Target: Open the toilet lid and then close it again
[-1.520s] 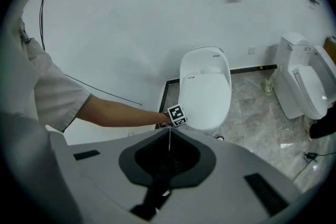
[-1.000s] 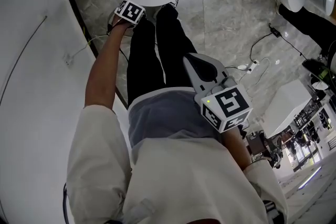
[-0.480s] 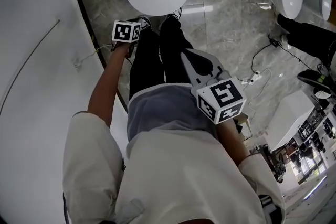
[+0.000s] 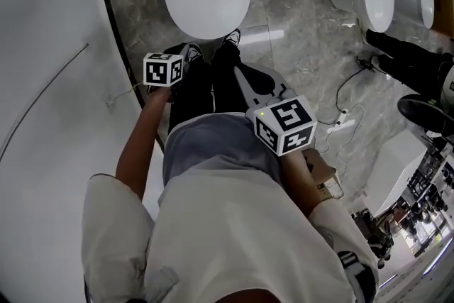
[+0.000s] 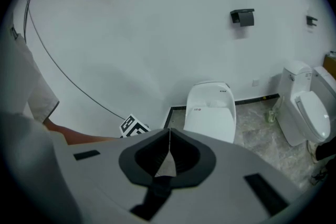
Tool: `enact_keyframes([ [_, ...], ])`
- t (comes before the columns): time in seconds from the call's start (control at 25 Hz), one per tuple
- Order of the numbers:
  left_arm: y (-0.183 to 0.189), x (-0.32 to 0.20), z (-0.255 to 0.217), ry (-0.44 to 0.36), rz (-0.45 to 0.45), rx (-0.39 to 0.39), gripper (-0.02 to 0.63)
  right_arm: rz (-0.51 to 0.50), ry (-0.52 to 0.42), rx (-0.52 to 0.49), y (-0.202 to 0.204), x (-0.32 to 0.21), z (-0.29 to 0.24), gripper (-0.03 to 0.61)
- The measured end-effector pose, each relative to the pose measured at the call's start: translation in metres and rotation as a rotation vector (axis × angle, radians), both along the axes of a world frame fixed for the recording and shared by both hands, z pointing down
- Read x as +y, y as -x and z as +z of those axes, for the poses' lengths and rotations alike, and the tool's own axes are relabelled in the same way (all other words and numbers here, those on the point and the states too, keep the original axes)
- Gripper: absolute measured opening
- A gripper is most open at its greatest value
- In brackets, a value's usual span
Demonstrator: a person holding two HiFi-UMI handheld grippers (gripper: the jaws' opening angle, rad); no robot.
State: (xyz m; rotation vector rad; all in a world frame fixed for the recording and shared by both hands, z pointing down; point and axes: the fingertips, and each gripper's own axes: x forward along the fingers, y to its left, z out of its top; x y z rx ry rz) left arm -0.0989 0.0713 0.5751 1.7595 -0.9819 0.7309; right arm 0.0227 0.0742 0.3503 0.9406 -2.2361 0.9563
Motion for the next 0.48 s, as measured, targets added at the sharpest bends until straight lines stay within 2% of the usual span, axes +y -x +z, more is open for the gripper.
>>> enact_keyframes([
  [0.08, -0.001, -0.005, -0.025, -0.037, -0.036, 0.038, 0.018, 0.001, -0.034, 0.001, 0.002, -0.006, -0.009, 0.011],
  [0.16, -0.005, -0.01, -0.049, -0.058, -0.086, 0.109, 0.018, 0.001, -0.062, 0.002, 0.003, -0.009, -0.016, 0.011],
  [0.24, -0.01, -0.012, -0.073, -0.086, -0.1, 0.162, 0.018, -0.001, -0.079, -0.001, 0.005, -0.01, -0.022, 0.011],
  [0.48, -0.001, -0.022, -0.14, -0.215, -0.096, 0.197, 0.018, -0.014, -0.123, -0.02, 0.016, -0.016, -0.045, 0.011],
])
